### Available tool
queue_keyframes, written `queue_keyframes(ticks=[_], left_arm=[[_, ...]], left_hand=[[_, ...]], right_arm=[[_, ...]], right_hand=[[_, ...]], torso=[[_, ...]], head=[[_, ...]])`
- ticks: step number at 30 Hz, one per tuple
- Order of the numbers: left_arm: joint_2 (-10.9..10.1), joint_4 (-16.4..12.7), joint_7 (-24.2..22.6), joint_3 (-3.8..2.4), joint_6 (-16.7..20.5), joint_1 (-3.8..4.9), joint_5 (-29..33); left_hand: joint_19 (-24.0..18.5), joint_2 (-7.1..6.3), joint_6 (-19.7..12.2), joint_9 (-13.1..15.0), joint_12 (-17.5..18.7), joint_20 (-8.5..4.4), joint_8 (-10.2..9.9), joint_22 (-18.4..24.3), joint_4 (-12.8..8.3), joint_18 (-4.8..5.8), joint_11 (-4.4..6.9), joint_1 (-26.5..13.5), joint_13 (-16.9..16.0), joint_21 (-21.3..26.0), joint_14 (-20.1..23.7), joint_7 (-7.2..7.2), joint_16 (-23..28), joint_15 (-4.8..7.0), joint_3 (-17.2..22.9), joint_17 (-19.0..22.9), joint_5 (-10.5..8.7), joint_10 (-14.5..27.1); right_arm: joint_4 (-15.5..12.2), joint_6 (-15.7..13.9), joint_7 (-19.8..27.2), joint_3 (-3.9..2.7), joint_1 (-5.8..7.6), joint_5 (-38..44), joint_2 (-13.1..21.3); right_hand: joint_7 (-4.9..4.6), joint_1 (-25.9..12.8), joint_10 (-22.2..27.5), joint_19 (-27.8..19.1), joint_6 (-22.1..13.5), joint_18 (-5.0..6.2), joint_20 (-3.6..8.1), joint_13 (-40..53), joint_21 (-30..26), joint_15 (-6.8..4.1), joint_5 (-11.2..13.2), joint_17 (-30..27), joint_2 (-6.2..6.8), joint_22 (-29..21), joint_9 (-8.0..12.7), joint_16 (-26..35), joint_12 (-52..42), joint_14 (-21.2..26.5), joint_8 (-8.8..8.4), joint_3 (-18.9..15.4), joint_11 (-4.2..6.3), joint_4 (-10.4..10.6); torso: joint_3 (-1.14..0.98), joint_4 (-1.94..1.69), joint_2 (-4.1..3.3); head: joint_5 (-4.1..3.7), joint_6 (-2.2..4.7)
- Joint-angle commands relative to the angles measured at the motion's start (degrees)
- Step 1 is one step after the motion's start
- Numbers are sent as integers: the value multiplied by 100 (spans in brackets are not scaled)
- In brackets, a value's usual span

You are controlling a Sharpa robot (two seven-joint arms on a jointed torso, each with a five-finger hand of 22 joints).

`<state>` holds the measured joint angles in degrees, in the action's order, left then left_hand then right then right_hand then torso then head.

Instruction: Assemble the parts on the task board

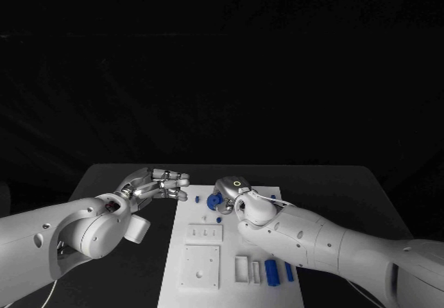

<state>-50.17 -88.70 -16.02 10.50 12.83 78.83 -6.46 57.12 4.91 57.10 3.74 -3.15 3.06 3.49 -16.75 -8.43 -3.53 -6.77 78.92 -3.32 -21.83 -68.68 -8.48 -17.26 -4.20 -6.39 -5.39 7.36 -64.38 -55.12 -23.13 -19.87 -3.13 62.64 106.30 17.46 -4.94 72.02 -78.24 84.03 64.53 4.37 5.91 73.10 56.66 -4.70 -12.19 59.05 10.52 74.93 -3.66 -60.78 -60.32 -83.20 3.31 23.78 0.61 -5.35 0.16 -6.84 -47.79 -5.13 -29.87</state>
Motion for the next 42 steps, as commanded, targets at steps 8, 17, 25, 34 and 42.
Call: queue_keyframes(ticks=[8,17,25,34,42], left_arm=[[15,-7,-36,-3,-83,6,-14],[6,-7,-38,-3,-85,6,-14],[30,31,-40,-3,-96,5,-14],[32,43,-39,-3,-103,4,-14],[33,50,-39,-2,-108,4,-14]], left_hand=[[-35,-43,-5,-2,-18,-7,8,-7,10,42,14,9,-9,15,42,19,-22,15,10,8,11,32],[-35,-43,-5,-2,-18,-7,8,-7,10,42,14,9,-9,15,42,19,-22,15,10,8,11,32],[-35,-43,-5,-2,-18,-7,8,-7,10,42,14,9,-9,15,42,19,-22,15,10,8,11,32],[-35,-43,-5,-2,-18,-7,8,-7,10,42,14,9,-9,15,42,19,-22,15,10,8,11,32],[-35,-43,-5,-2,-18,-7,8,-7,10,42,14,9,-9,15,42,19,-22,15,10,8,11,32]], right_arm=[[154,268,0,65,-30,-42,-55],[221,226,-139,71,-30,-42,-23],[218,129,-224,71,-30,-8,9],[115,-121,-228,72,-32,13,65],[33,-341,-204,71,-35,5,102]], right_hand=[[-63,-41,90,137,-446,-50,-14,-116,-131,-5,471,-44,8,718,6,89,171,4,24,-369,-26,214],[-92,-4,122,154,-432,-36,-32,-171,-198,9,538,-45,-3,716,8,127,195,3,18,-213,-38,290],[-75,-16,113,161,-356,-40,-24,-173,-191,1,441,-29,1,720,5,120,175,-2,24,-94,-26,216],[-52,-44,100,165,-242,-49,-9,-170,-168,-15,229,-24,16,726,3,123,157,-4,24,6,-11,132],[-37,-61,83,170,-173,-55,1,-161,-144,-25,117,-14,24,730,2,116,135,-6,26,66,-1,92]], torso=[[0,8,4],[-7,16,4],[-3,14,2],[-2,15,4],[-4,8,5]], head=[[9,0],[10,2],[-7,-3],[-12,-8],[-17,-8]])
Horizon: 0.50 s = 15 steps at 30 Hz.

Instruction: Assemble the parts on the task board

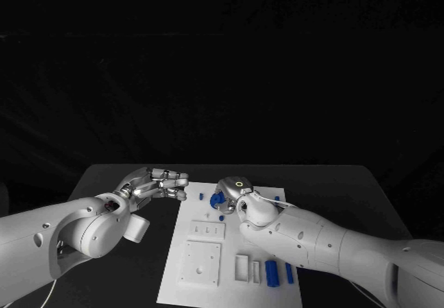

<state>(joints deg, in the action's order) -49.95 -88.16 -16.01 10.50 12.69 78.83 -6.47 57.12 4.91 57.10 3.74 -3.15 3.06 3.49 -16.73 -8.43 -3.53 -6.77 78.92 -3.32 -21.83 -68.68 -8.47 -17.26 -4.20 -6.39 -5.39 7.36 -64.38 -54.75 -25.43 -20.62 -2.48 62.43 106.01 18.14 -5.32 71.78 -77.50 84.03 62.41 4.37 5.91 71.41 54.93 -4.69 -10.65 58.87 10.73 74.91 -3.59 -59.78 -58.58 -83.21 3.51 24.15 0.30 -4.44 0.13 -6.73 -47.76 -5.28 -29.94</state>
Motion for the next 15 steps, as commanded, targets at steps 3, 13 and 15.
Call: queue_keyframes(ticks=[3,13,15], left_arm=[[7,-3,-41,-2,-93,4,-13],[-9,-6,-40,-2,-93,4,-12],[-11,-7,-39,-2,-92,4,-12]], left_hand=[[-33,-34,-12,-2,-18,-6,8,-27,11,41,12,-5,-9,28,42,17,-21,14,8,8,12,38],[-33,-34,-12,-2,-18,-6,8,-27,11,41,12,-5,-9,28,42,17,-21,14,8,8,12,38],[-33,-34,-12,-2,-18,-6,8,-27,11,41,12,-5,-9,28,42,17,-21,14,8,8,12,38]], right_arm=[[-70,-192,-126,6,-16,29,77],[-228,-315,-198,3,-17,55,201],[-230,-311,-206,2,-17,58,211]], right_hand=[[7,-49,4,173,62,-57,5,11,41,-29,-90,15,6,735,-6,5,-43,-8,6,52,34,-8],[14,-70,1,179,87,-64,10,12,89,-32,-118,19,20,744,-6,1,-45,-7,5,79,39,-18],[14,-70,1,179,87,-64,10,12,89,-32,-118,19,20,744,-6,1,-45,-7,5,79,39,-18]], torso=[[-1,3,1],[-6,7,2],[-5,4,1]], head=[[4,-4],[-5,8],[-10,8]])
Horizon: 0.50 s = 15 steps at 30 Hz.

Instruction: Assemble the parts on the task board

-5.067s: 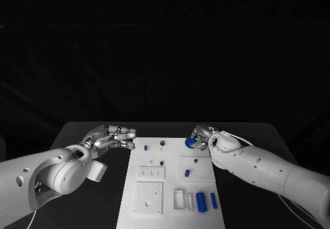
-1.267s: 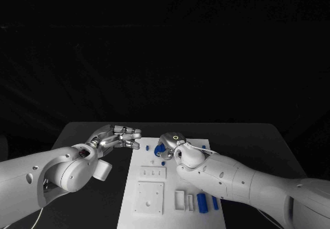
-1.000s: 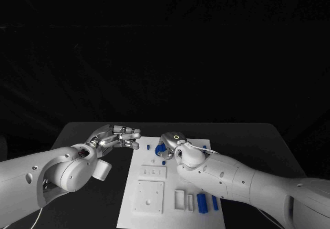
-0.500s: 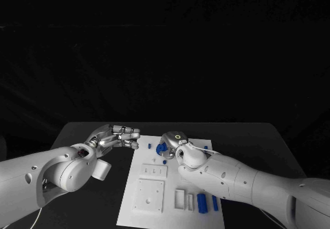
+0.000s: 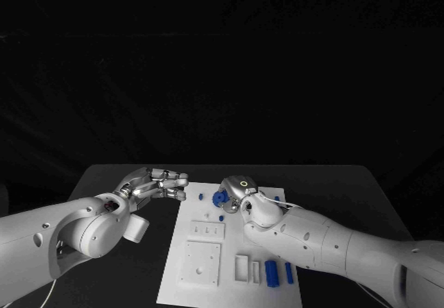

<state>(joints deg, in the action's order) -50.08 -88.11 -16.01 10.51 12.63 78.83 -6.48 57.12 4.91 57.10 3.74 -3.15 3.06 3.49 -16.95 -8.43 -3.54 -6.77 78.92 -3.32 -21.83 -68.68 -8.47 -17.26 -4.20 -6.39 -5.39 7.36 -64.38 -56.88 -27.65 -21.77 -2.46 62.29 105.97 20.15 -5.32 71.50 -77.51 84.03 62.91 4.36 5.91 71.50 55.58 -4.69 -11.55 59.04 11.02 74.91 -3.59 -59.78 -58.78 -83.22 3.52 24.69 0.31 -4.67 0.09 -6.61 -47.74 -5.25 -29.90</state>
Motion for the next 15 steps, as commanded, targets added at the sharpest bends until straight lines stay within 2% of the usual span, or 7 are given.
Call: queue_keyframes(ticks=[1,8,12,13,15], left_arm=[[2,-12,-39,-3,-86,4,-12],[1,-12,-39,-3,-83,4,-12],[5,-12,-38,-3,-83,4,-12],[6,-12,-38,-3,-84,4,-12],[7,-11,-37,-3,-83,4,-12]], left_hand=[[-33,-34,-12,-2,-18,-6,8,-5,11,41,12,-5,-9,28,42,17,-21,14,8,8,12,38],[-33,-34,-12,-2,-18,-6,8,-5,11,41,12,-5,-9,28,42,17,-21,14,8,8,12,38],[-33,-34,-12,-2,-18,-6,8,-5,11,41,12,-5,-9,28,42,17,-21,14,8,8,12,38],[-33,-34,-12,-2,-18,-6,8,-5,11,41,12,-5,-9,28,42,17,-21,14,8,8,12,38],[-33,-34,-12,-2,-18,-6,8,-5,11,41,12,-5,-9,28,42,17,-21,14,8,8,12,38]], right_arm=[[-16,-78,-90,0,-3,58,13],[11,107,-10,0,-3,-31,4],[34,221,48,0,-3,-99,-13],[41,246,60,0,-3,-119,-18],[51,268,69,0,-3,-140,-23]], right_hand=[[15,-41,2,179,37,-63,9,3,23,-33,-28,2,-10,744,-6,1,-24,-7,4,25,38,4],[1,-67,18,167,-37,-62,4,-11,1,-25,20,-16,14,738,-5,26,3,-3,4,-74,27,51],[-29,-96,43,162,-196,-54,-13,-43,-36,-6,101,-34,34,731,-1,53,49,2,2,-340,4,169],[-36,-148,53,162,-262,-52,-19,-59,-47,3,526,-40,33,728,0,62,72,2,2,-474,-6,244],[-38,-232,57,160,-309,-48,-27,-69,-66,11,848,-48,41,724,0,74,84,5,3,-656,-15,369]], torso=[[-1,-10,-2],[0,-5,-3],[2,-5,-3],[4,-7,-2],[5,-13,-2]], head=[[-17,3],[-22,4],[-26,-2],[-28,-3],[-33,-4]])
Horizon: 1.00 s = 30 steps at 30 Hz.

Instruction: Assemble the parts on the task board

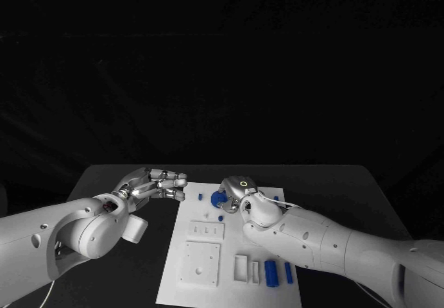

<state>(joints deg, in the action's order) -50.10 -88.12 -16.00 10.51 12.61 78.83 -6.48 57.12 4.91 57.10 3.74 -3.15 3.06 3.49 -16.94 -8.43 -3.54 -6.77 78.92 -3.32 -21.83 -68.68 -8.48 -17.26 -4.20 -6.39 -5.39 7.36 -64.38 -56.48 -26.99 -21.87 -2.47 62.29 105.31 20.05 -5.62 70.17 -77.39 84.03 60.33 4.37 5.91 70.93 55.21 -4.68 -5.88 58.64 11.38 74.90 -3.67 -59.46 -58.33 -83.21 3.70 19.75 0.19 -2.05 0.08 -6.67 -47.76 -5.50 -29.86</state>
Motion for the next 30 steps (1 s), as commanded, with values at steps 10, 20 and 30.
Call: queue_keyframes(ticks=[10,20,30], left_arm=[[9,-7,-35,-3,-79,4,-12],[8,-9,-36,-3,-75,4,-12],[-2,-10,-37,-3,-72,4,-12]], left_hand=[[-33,-34,-12,-2,-18,-6,8,-6,11,41,12,-5,-9,28,42,17,-21,14,8,8,12,38],[-29,-37,-17,-2,-19,-3,8,-9,19,40,8,-6,-9,42,42,13,-18,11,9,9,11,45],[-29,-37,-17,-2,-19,-3,8,-9,19,40,8,-6,-9,42,42,13,-18,11,9,9,11,45]], right_arm=[[91,268,69,2,-3,-118,-45],[126,434,141,2,-3,-233,-44],[100,481,234,3,-10,-365,37]], right_hand=[[-12,179,57,172,-67,-49,-24,-31,-79,9,296,13,-21,722,7,81,70,-3,-12,-305,5,490],[-7,8,59,176,-32,-43,-36,-29,-80,15,257,14,-83,725,7,80,50,-6,-13,-174,3,500],[-8,-222,54,186,-41,-44,-33,-21,-50,13,75,39,-111,731,8,42,15,-11,-13,137,11,527]], torso=[[8,-8,-1],[6,-3,0],[-4,1,-1]], head=[[-5,-9],[-1,-6],[-11,-8]])
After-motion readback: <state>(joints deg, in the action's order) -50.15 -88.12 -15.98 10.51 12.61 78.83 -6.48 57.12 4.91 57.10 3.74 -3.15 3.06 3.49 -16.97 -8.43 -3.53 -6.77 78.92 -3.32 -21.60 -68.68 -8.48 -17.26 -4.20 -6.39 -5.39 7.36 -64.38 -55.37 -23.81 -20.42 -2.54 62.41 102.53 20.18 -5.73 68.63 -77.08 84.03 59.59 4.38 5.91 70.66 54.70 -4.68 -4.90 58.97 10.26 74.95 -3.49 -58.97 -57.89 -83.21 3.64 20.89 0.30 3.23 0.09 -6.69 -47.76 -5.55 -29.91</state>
